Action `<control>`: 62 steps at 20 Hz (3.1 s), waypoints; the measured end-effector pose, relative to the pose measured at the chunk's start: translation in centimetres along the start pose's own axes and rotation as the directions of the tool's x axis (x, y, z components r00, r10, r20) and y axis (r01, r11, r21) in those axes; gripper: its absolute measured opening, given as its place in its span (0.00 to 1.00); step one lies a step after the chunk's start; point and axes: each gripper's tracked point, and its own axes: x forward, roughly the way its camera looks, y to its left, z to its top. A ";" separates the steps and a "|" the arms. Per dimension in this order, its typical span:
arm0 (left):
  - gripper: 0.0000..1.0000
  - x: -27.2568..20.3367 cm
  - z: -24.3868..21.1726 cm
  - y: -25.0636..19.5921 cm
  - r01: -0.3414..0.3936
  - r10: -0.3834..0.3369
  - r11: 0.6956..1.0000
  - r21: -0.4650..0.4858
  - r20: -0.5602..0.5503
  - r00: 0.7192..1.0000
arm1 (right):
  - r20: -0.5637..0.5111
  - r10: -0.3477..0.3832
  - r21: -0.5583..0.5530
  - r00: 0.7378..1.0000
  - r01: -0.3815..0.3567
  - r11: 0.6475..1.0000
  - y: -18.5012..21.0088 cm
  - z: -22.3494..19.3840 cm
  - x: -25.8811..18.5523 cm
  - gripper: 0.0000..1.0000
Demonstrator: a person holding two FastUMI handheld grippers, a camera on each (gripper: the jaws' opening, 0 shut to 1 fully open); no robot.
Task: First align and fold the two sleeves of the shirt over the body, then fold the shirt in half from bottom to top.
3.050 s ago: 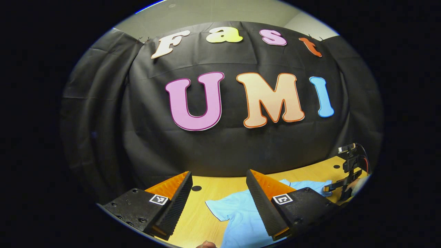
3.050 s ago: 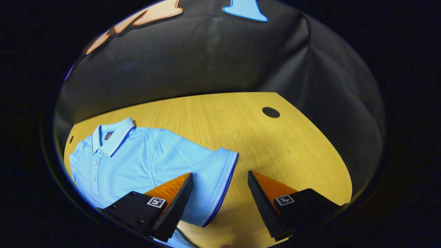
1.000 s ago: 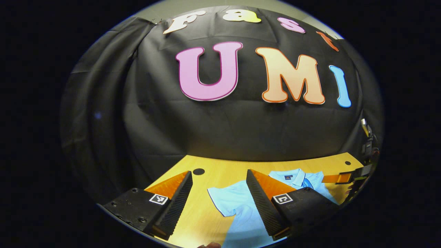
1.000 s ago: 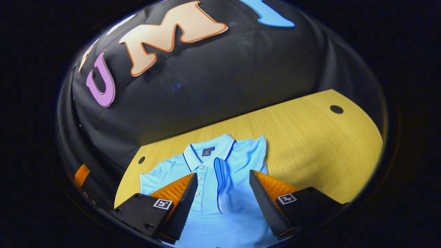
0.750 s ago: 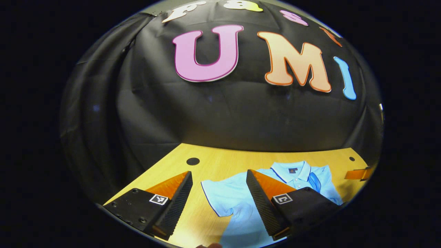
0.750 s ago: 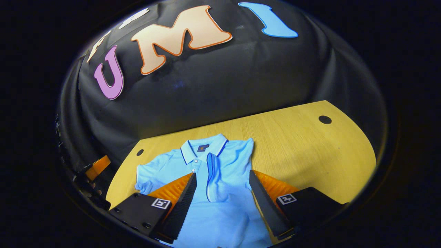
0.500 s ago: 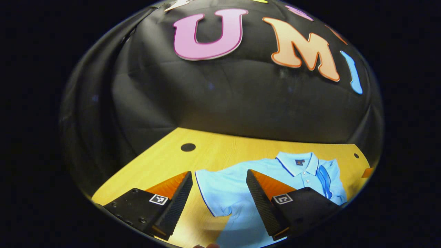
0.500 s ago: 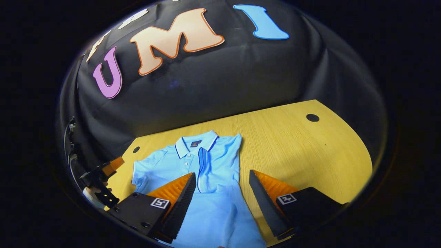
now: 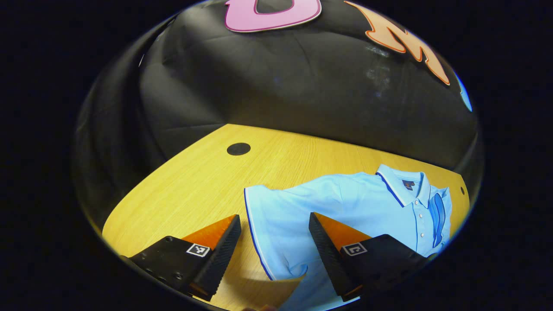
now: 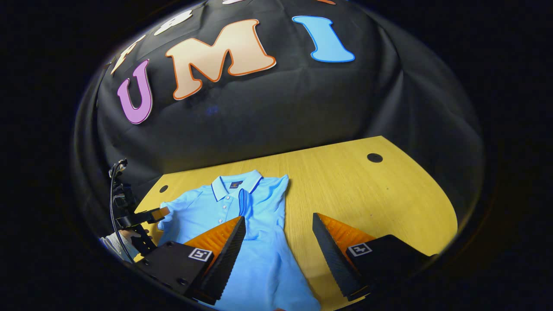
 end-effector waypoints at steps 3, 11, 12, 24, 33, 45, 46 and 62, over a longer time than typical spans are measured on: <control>0.95 0.2 -0.4 0.4 -0.020 0.020 1.000 0.009 -0.015 1.000 | 0.010 -0.012 0.008 1.000 0.012 1.000 -0.6 0.5 -0.6 0.98; 0.02 0.4 -0.2 -2.5 0.109 -0.109 0.994 0.012 -0.025 0.994 | 0.006 -0.028 0.019 1.000 0.028 0.999 -1.7 -0.8 -1.6 0.97; 0.01 0.5 -0.3 -2.5 0.114 -0.113 0.993 0.018 -0.028 0.993 | 0.009 -0.032 0.014 0.999 0.032 0.999 -1.9 -0.9 -1.9 0.97; 0.00 -3.6 4.8 -11.5 0.227 -0.234 0.965 0.134 0.038 0.971 | 0.033 -0.093 0.042 0.995 0.092 0.995 -6.0 -0.7 -4.5 0.97; 0.00 -4.1 0.9 -18.7 0.313 -0.312 0.927 0.205 -0.036 0.949 | 0.008 -0.101 0.069 0.995 0.100 0.993 -6.2 -1.3 -4.2 0.97; 0.95 -9.8 1.7 -15.8 0.361 -0.377 0.915 0.179 0.063 0.924 | 0.082 -0.100 0.025 0.992 0.098 0.995 -3.7 -0.6 -5.3 0.97; 0.95 -11.0 1.9 -14.6 0.348 -0.366 0.920 0.180 0.079 0.927 | 0.084 -0.085 0.005 0.993 0.085 0.996 -3.3 -0.9 -5.6 0.97; 0.94 -26.0 -5.1 -2.6 0.264 -0.291 0.933 0.244 0.082 0.953 | 0.076 -0.011 -0.161 0.997 0.023 0.987 -2.2 -8.4 -15.4 0.98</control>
